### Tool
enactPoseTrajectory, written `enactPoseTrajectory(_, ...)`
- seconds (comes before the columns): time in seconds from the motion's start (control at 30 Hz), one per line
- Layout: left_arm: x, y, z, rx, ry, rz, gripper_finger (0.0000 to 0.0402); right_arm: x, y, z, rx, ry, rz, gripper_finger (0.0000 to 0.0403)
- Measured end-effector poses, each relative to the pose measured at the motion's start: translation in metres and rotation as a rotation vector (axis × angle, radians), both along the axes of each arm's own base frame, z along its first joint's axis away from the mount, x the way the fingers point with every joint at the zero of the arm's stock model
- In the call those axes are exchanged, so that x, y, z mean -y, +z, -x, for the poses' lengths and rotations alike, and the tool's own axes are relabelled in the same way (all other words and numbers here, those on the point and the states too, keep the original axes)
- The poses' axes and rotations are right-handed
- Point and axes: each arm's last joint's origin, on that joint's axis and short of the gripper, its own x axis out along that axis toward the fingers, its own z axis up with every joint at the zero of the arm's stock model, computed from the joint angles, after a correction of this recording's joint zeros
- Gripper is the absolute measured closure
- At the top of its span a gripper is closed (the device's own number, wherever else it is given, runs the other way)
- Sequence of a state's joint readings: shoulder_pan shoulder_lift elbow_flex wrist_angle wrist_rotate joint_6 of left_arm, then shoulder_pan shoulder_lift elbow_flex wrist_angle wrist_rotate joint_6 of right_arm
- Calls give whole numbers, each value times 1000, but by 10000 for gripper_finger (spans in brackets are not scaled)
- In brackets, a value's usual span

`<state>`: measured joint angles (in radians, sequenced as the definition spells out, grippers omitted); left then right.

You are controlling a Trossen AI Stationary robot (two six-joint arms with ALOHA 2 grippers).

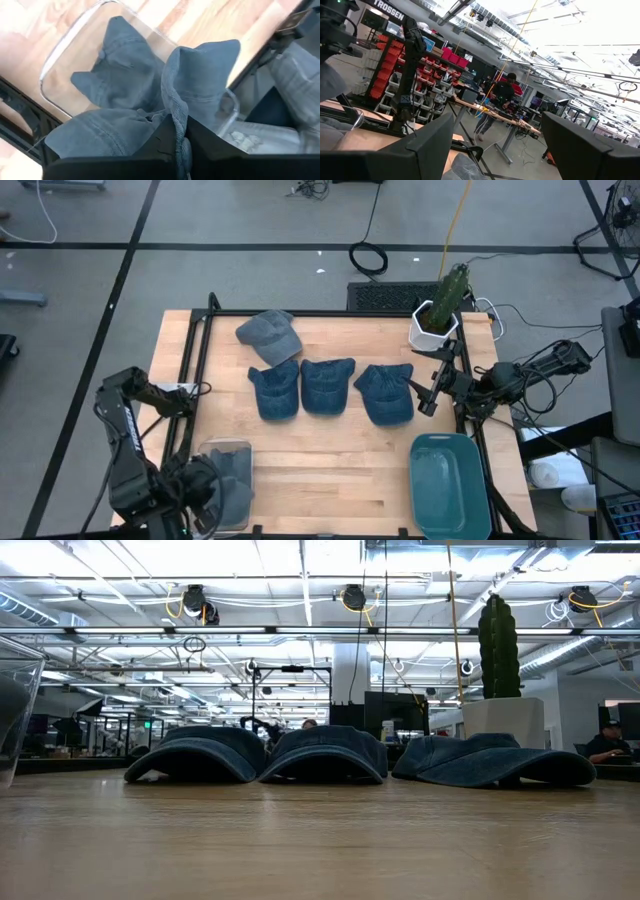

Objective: Pick & Place hat
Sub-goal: Put the right gray cap into the transparent bin

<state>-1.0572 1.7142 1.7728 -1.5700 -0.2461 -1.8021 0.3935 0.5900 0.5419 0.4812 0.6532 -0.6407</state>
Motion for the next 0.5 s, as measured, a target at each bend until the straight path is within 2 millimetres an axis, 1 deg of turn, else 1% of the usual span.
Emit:
enactPoseTrajectory(0.1,-2,-13,0,-36,30,-32,373,0,0,0,0,0,0,115)
enactPoseTrajectory(0.2,-4,-31,2,-96,114,-62,352,0,0,0,0,0,0,114)
enactPoseTrajectory(0.27,-6,-43,4,-156,172,-68,350,0,0,0,0,0,0,114)
enactPoseTrajectory(0.4,-7,-60,6,-209,231,-70,375,0,0,0,0,0,0,115)
enactPoseTrajectory(0.43,-7,-63,6,-209,243,-73,383,0,0,0,0,0,0,114)
enactPoseTrajectory(0.5,-8,-66,5,-189,269,-83,386,0,0,0,0,0,0,114)
